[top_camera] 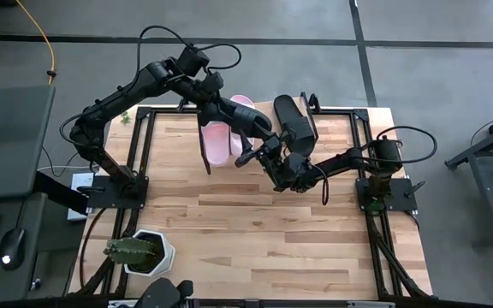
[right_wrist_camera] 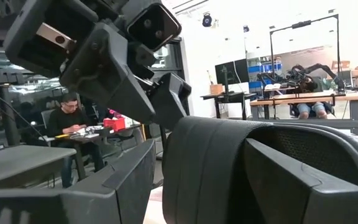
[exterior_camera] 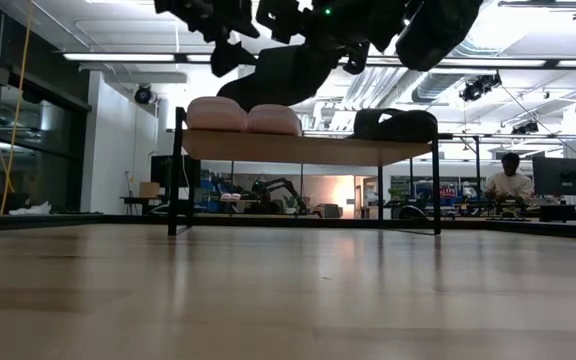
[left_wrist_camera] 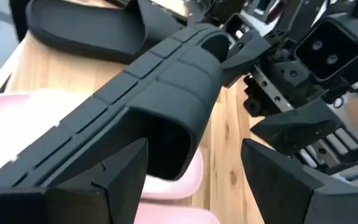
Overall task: Pick and place slides into the shelf
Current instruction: Put the black slipper on the shelf
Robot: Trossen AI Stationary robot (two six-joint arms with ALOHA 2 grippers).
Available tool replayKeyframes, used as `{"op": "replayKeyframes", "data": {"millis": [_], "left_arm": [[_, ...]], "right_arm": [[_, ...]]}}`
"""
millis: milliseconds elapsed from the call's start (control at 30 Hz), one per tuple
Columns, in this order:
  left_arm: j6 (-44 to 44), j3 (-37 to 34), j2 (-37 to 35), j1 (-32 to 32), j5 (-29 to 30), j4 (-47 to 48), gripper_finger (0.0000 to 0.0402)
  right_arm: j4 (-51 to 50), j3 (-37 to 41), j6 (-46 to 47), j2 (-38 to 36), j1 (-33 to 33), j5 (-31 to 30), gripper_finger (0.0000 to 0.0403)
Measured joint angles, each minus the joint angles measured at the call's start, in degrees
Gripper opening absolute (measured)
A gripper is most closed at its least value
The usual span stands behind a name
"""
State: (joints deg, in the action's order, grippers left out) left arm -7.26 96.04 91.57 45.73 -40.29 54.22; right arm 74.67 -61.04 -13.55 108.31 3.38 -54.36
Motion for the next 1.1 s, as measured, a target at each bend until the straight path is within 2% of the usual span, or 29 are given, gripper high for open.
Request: {"op": "replayKeyframes", "data": {"millis": [300, 633, 767, 1033, 1100], "left_arm": [[1.5, -5.0, 0.0, -0.9, -1.2, -6.4, 0.0246], [2.5, -5.8, -0.1, -4.2, 1.3, -10.7, 0.0235], [3.0, -5.8, -0.1, -4.6, 1.1, -11.2, 0.0191], [2.7, -5.8, -0.1, -4.5, 0.7, -11.0, 0.0030], [2.5, -5.9, 0.0, -4.5, 0.7, -11.0, 0.0010]], "right_arm": [[0.0, 0.0, 0.6, 0.0, 0.0, 0.9, 0.0232], [-0.2, 0.0, 1.5, 0.0, 0.0, 1.8, 0.0232], [-0.3, 0.0, 1.5, 0.0, 0.4, 2.1, 0.0232], [-0.3, 0.0, -0.4, 0.0, 0.9, 1.3, 0.0232], [-0.3, 0.0, -2.0, 0.0, 1.4, 0.1, 0.0232]]}}
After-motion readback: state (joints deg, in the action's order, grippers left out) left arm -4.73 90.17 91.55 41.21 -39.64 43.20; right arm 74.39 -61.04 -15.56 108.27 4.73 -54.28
